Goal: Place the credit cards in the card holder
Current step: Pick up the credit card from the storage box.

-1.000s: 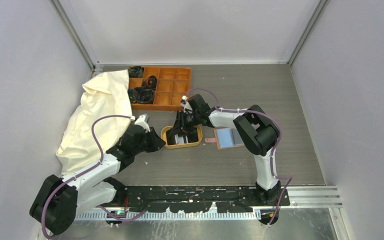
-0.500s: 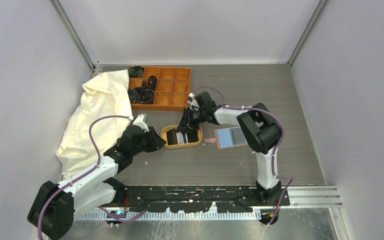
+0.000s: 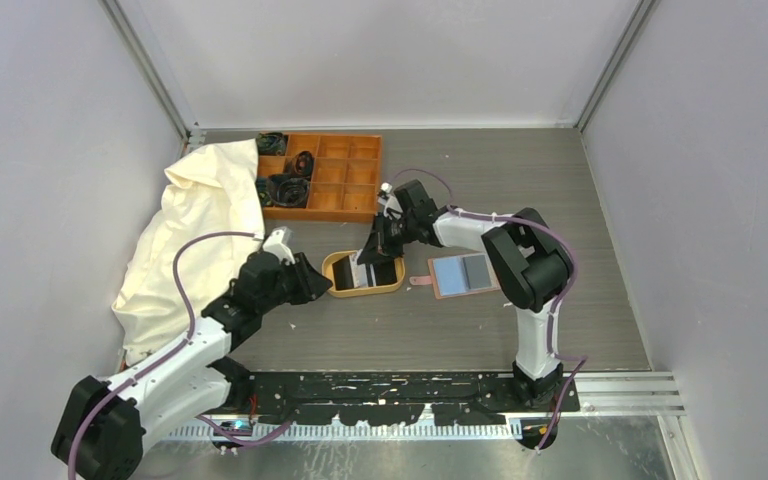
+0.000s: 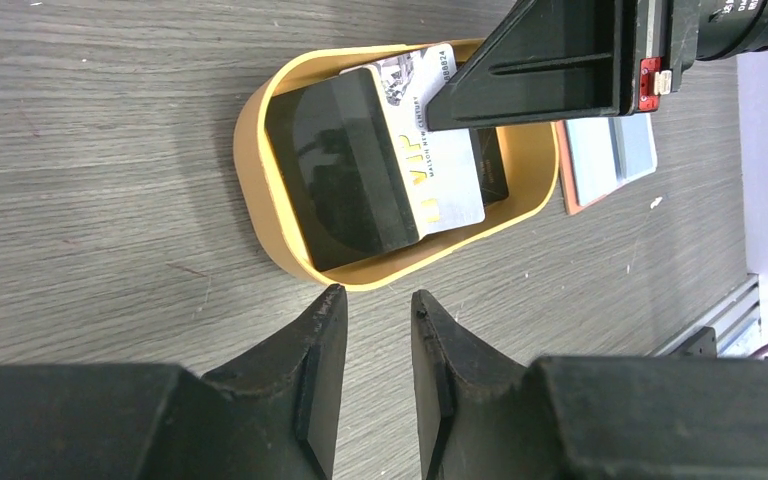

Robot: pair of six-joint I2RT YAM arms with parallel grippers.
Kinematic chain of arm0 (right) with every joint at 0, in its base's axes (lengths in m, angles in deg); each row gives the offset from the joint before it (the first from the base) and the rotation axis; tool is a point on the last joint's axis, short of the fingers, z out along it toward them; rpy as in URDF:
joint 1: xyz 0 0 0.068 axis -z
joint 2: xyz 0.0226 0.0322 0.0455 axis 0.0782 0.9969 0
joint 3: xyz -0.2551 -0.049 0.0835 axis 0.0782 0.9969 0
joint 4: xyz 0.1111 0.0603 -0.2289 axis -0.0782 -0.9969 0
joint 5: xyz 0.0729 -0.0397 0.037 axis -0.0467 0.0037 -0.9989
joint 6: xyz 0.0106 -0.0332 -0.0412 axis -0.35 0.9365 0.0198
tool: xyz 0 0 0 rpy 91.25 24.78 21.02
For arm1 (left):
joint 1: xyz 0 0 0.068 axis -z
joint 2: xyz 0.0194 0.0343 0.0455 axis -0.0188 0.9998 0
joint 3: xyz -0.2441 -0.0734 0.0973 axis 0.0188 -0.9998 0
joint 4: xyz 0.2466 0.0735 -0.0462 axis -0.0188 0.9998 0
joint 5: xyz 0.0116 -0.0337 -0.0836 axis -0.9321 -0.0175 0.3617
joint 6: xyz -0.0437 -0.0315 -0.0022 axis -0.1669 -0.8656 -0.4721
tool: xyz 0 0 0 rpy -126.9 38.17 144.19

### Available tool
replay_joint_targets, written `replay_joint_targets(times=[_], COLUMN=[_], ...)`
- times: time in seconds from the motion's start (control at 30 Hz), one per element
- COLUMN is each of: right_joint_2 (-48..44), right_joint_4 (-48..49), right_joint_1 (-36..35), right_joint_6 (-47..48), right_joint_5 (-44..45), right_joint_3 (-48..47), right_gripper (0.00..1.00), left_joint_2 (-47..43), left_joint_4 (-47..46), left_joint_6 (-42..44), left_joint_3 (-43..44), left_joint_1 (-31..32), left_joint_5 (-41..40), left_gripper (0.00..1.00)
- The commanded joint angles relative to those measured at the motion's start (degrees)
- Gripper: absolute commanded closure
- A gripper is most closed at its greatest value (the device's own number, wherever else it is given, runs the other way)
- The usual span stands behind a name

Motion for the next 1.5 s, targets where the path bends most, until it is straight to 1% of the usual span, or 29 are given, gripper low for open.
replay_joint_targets(times=[0.0, 0.3, 0.5, 0.63, 0.97, 1.1, 1.27, 1.47], right_joint_2=[-5.37, -8.75, -12.90, -15.42, -21.15, -23.11, -24.77, -26.81], right_joint_4=[-3.00, -8.73, -9.25, -7.39, 0.88, 3.25, 6.94, 8.90], right_joint_1=[0.42, 1.24, 2.11, 3.36, 6.69, 7.89, 8.95, 9.41], right_joint_6=[4.77, 11.83, 15.55, 15.98, 14.44, 13.84, 12.11, 11.59], right_joint_5=[1.88, 3.64, 2.82, 0.29, -9.11, -11.92, -14.51, -16.19], right_joint_3=[-0.81, -0.58, 1.62, 3.63, 8.99, 10.46, 12.00, 13.22], right_gripper=[0.91, 0.99, 0.99, 0.99, 0.99, 0.99, 0.99, 0.99], left_joint_2=[-2.28, -5.31, -7.76, -8.25, -5.51, -4.37, -3.22, -0.82], left_joint_4=[-1.03, -2.56, -7.48, -12.19, -23.97, -29.20, -34.00, -44.61], left_joint_6=[-0.91, -2.65, -5.33, -7.98, -13.53, -15.62, -16.32, -14.65], left_joint_3=[-0.18, -1.03, -3.38, -5.09, -8.26, -9.85, -10.53, -12.23], left_joint_1=[0.12, 0.19, 0.18, 0.17, 0.19, 0.18, 0.24, 0.35], left_joint_5=[1.69, 5.49, 8.06, 10.07, 16.08, 17.29, 19.09, 20.47], left_gripper=[0.68, 0.61, 0.54, 0.49, 0.44, 0.42, 0.39, 0.34])
